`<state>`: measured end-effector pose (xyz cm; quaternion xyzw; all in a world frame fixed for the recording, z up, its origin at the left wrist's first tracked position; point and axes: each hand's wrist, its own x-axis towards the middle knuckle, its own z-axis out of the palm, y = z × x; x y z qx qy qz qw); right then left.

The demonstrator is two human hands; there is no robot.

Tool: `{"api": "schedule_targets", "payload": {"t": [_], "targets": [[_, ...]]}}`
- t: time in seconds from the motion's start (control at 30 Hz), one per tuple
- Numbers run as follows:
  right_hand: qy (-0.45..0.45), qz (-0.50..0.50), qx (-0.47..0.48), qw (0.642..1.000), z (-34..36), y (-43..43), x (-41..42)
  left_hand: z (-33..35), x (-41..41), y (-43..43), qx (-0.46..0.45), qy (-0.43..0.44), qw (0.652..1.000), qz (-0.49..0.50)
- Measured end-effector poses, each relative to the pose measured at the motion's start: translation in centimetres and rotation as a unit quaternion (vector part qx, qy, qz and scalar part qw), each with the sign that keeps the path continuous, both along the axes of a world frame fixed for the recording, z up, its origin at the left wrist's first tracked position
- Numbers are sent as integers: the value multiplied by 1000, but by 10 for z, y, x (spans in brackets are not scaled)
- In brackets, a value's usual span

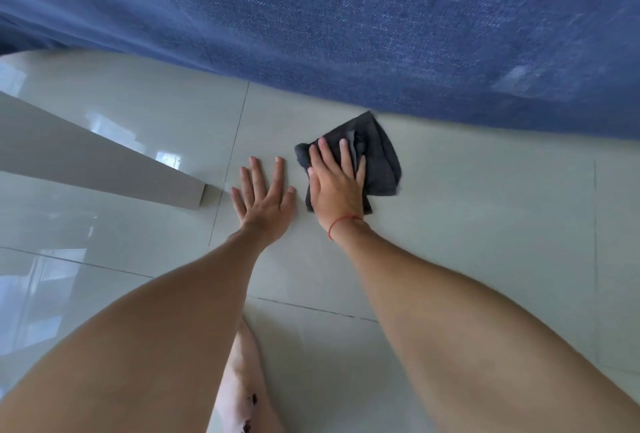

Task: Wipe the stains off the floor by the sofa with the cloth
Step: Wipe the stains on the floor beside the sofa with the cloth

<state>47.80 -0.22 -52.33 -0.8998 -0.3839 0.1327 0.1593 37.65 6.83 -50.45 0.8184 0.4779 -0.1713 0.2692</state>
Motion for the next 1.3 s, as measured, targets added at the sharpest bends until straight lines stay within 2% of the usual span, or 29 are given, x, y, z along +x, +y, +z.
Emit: {"api": "schedule_targets", "payload": {"t": [0.13,0.2,0.27,0.43,0.53,0.67,0.77,0.9,1.03,1.1,1.17,1.3], "targets": [[-31,100,10,994,-1,-53,-10,2,-15,0,44,-73,996,1],[-52,122,25,991,-6,-78,3,2,-31,6,79,-65,994,30],[-70,89,33,993,-10,-87,19,1,-46,14,85,-44,994,46],[-51,-42,-2,998,-6,-59,21,-9,-53,20,82,-13,995,52],[-48,-47,-12,998,-5,-30,4,-9,-54,22,64,-9,997,49],[-27,-1,-5,1000,-2,12,-22,-9,-56,23,61,-12,997,48],[-45,76,13,996,1,25,-46,-8,-55,23,56,-11,997,51],[-57,188,26,980,-1,2,-51,-3,-54,24,39,-12,998,49],[-51,233,32,971,0,-41,-35,5,-50,22,22,-24,997,69],[-43,216,28,975,0,-60,-23,8,-39,16,32,-40,994,94],[-28,162,19,986,0,-77,-11,9,-23,6,63,-52,994,78],[-16,-48,-16,999,-1,-118,24,5,6,-16,50,-33,998,5]]}}
